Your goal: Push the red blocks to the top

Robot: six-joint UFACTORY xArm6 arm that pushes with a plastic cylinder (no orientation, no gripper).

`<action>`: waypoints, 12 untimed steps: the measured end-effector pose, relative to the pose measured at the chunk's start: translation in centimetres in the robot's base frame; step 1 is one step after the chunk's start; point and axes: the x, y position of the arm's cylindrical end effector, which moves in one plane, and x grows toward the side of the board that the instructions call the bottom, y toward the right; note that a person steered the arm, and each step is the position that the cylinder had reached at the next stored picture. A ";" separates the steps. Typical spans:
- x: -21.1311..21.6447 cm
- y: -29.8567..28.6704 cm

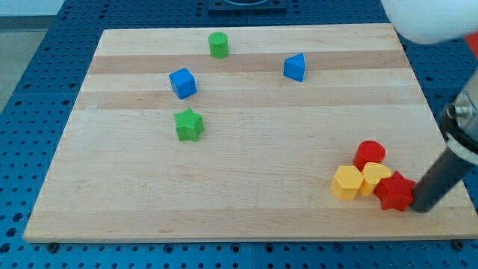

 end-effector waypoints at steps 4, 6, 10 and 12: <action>-8.4 -6.2; -3.6 1.6; -3.0 -12.2; -5.6 -13.4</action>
